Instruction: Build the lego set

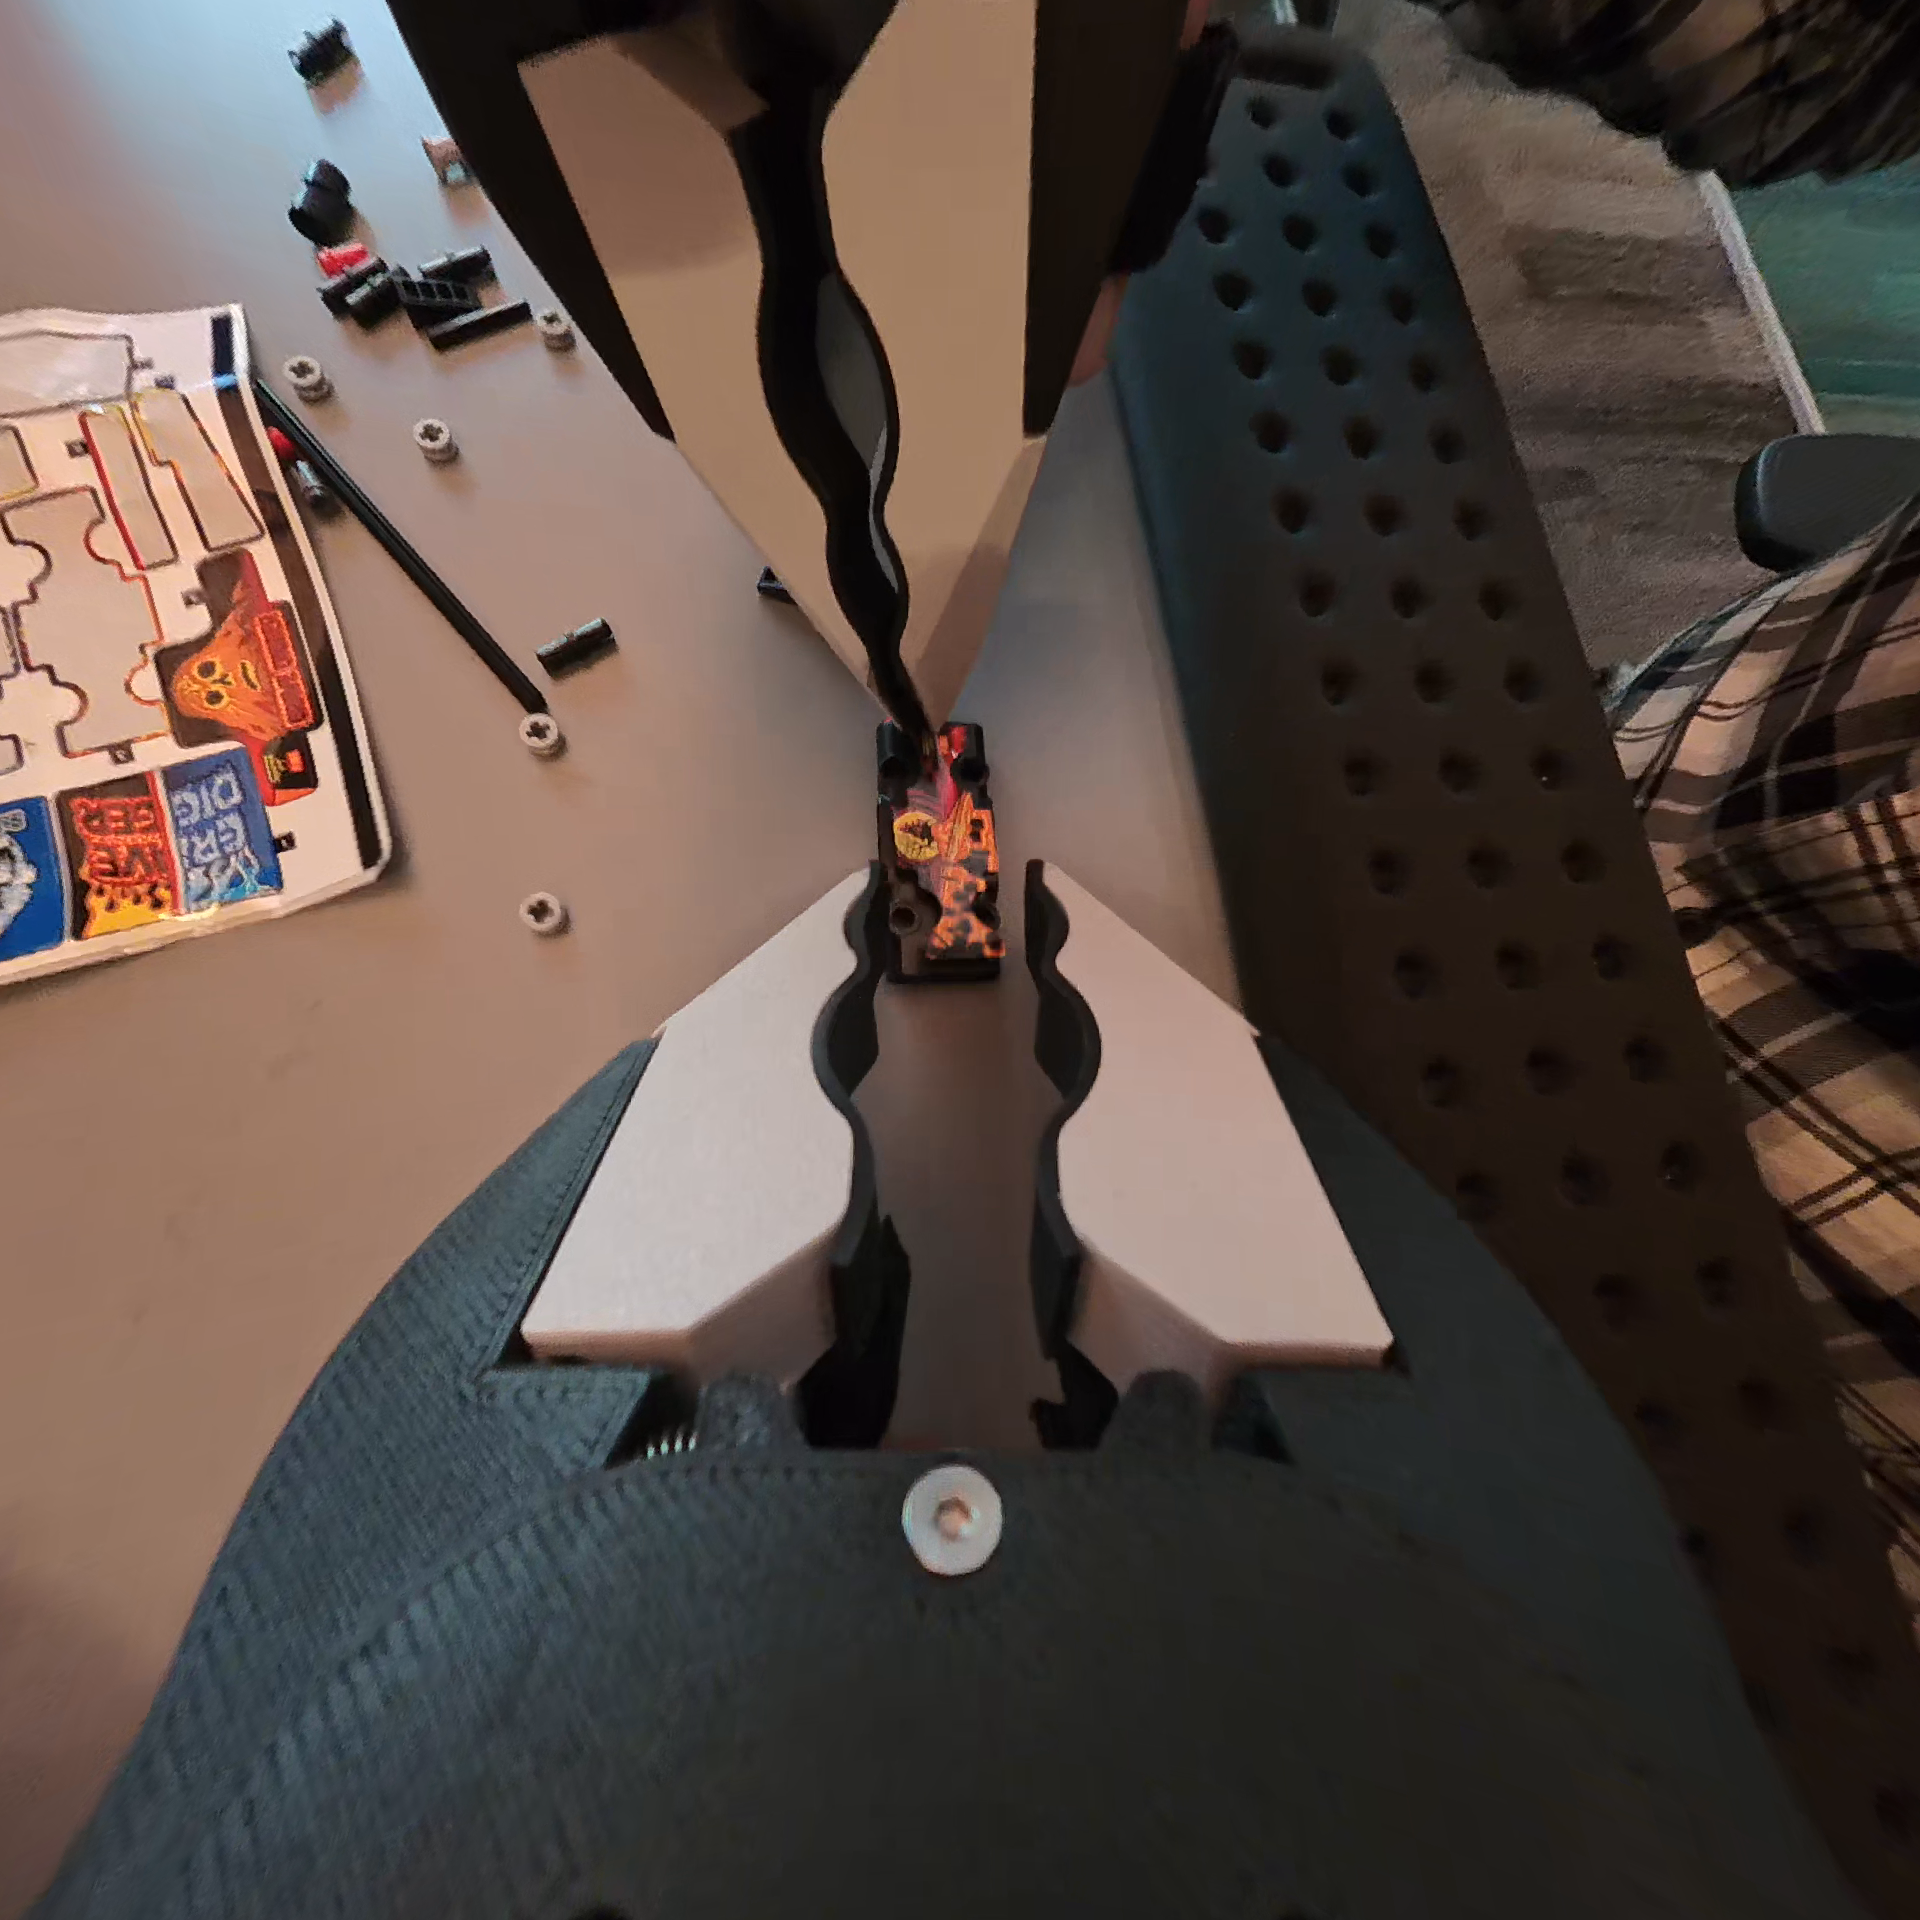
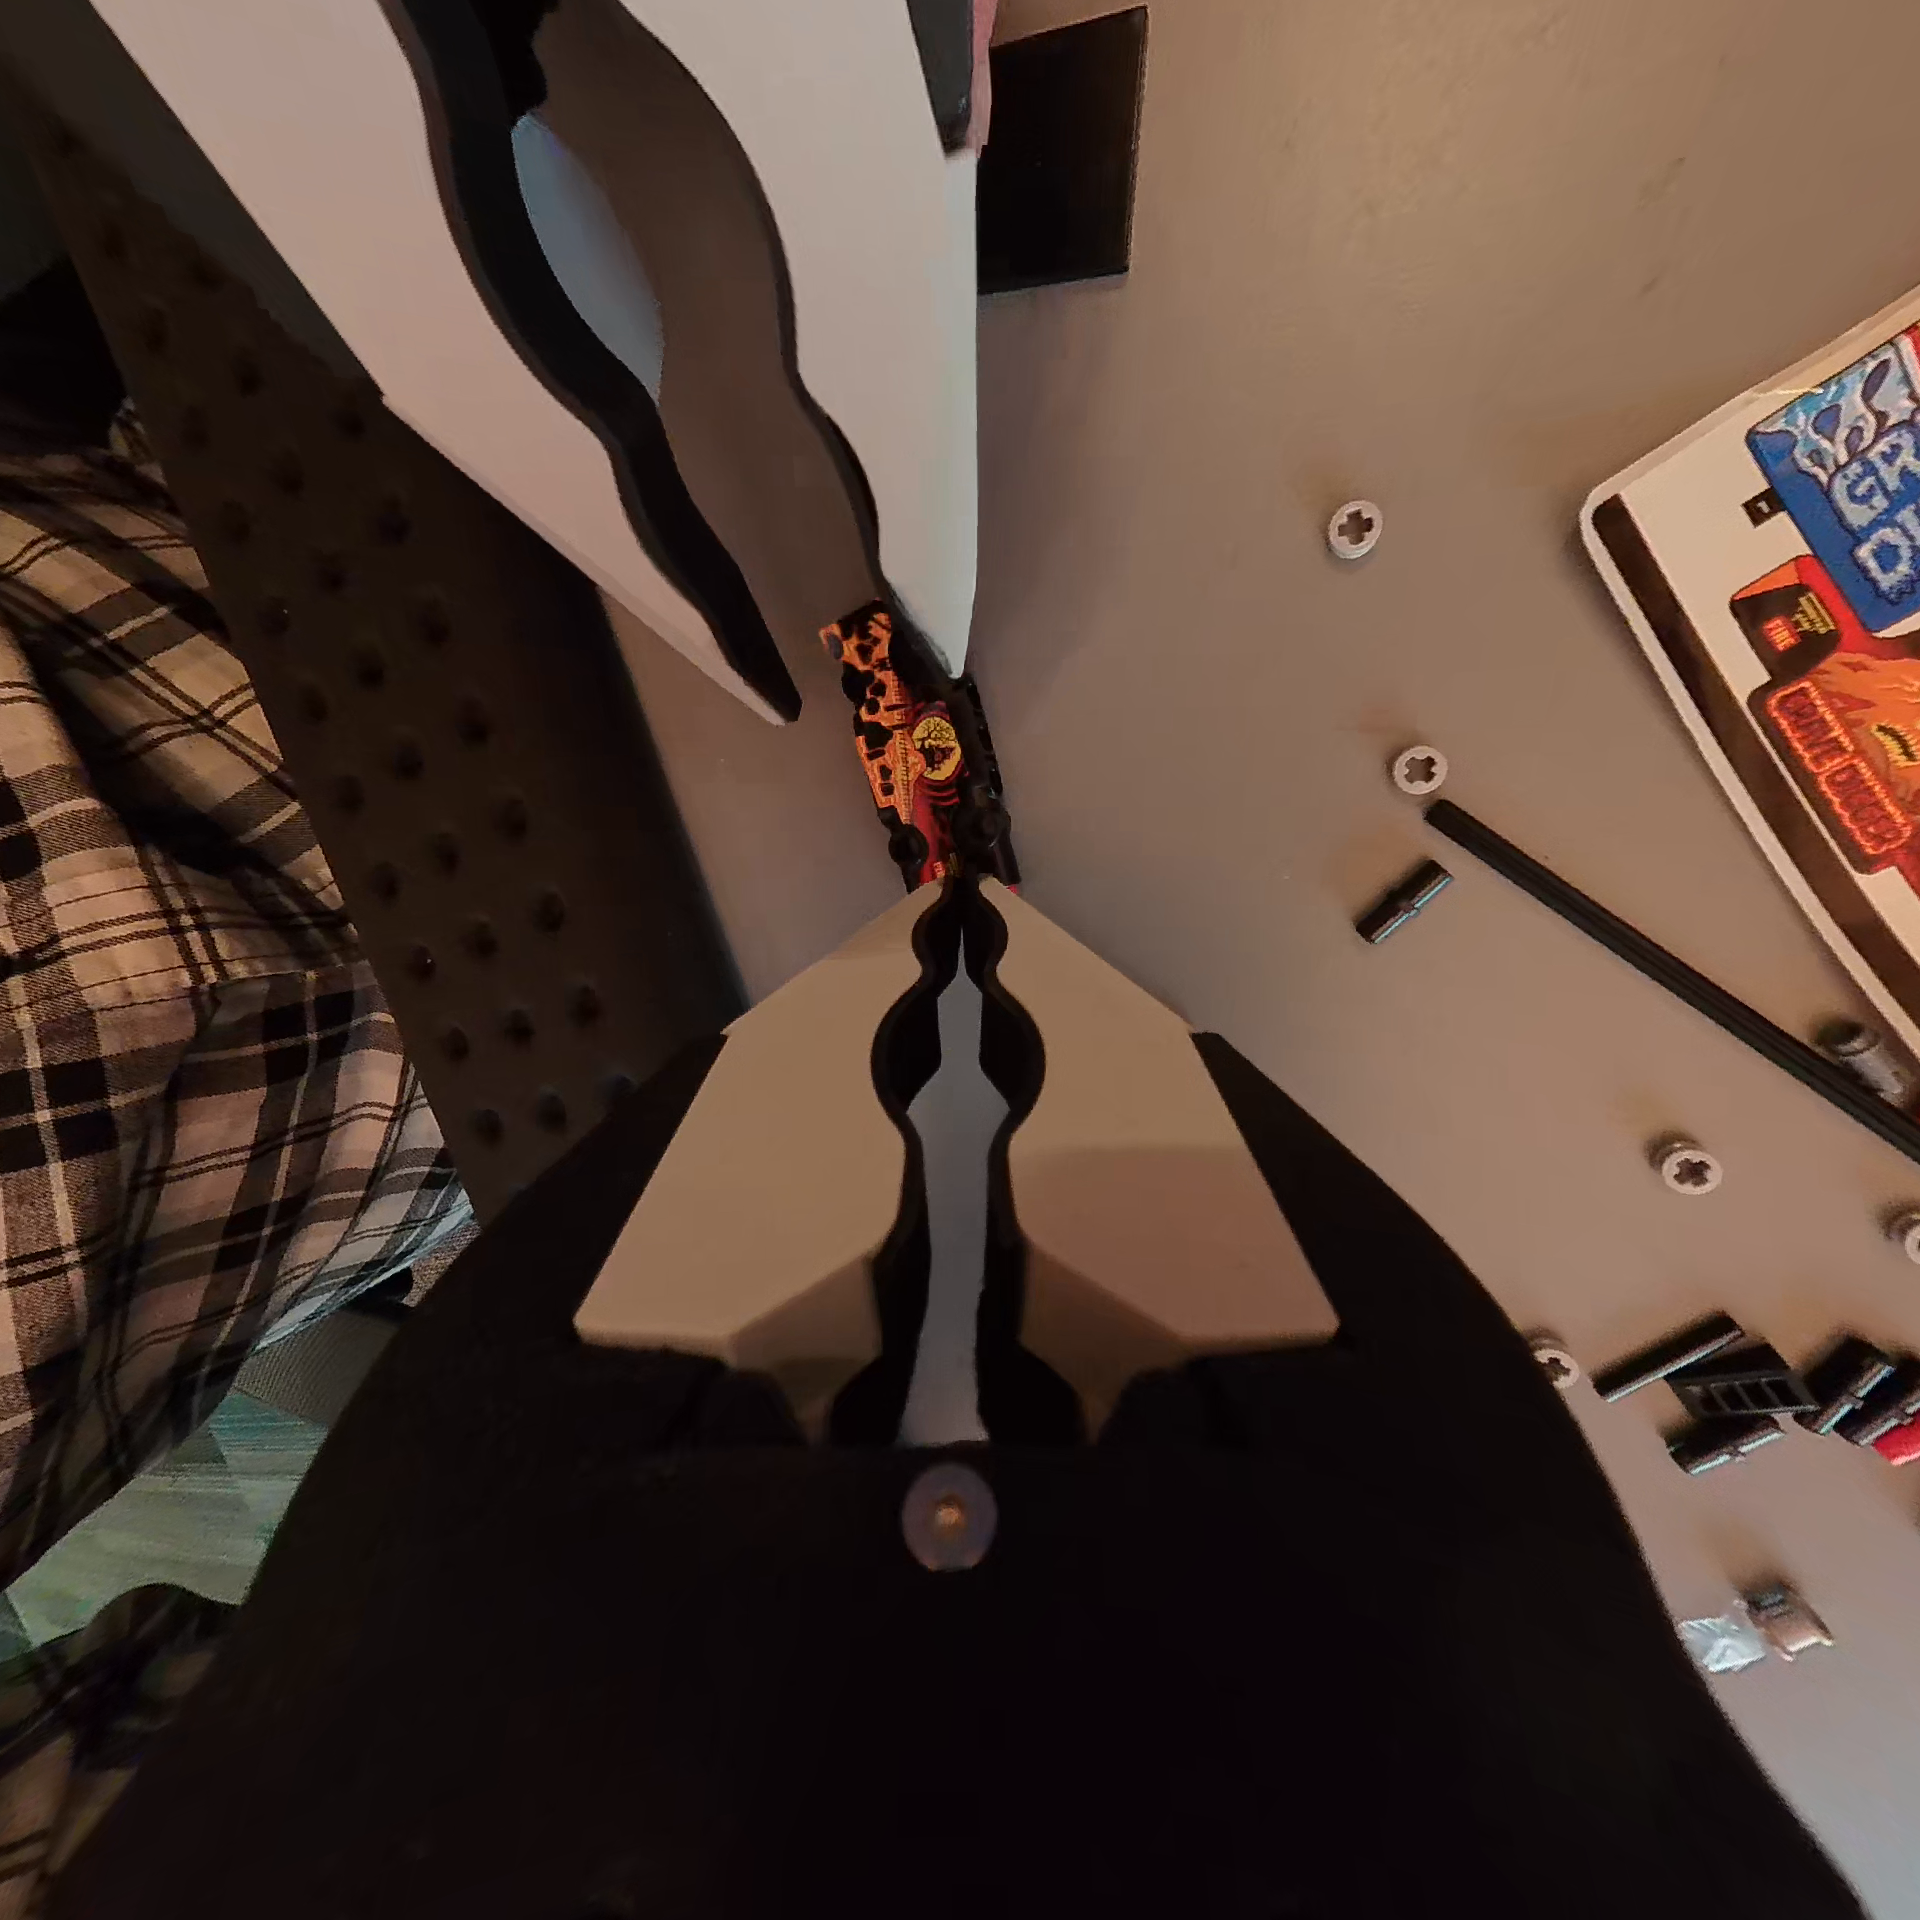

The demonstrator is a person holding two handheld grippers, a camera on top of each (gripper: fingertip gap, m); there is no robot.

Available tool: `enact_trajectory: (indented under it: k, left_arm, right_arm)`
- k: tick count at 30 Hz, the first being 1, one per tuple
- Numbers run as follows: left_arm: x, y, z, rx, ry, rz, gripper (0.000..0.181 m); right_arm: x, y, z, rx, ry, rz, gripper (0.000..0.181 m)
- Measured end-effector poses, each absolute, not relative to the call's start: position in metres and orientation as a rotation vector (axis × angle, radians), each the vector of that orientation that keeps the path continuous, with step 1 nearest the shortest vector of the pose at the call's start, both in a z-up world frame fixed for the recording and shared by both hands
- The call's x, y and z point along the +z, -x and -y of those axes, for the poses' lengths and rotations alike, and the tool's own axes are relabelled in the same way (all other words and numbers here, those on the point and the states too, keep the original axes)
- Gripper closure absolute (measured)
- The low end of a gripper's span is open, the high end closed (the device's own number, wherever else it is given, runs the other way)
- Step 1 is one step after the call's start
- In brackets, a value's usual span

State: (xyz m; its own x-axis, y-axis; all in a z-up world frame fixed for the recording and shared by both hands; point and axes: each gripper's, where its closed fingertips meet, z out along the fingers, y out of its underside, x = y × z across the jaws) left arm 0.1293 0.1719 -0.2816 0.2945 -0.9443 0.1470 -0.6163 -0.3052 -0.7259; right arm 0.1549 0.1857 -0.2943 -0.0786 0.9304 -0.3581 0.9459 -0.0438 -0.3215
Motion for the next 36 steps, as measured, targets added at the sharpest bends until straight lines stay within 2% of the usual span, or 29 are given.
enact_trajectory:
  k: [8, 36]
  left_arm:
    - [-0.292, -0.126, -0.182, -0.624, 2.026, -1.409, 0.159]
    - [-0.294, -0.125, -0.180, -0.603, 2.003, -1.442, 0.174]
  right_arm:
    - [-0.294, -0.155, -0.186, -0.771, -2.111, -2.147, 0.181]
    - [-0.293, -0.155, -0.185, -0.731, -2.135, -2.294, 0.178]
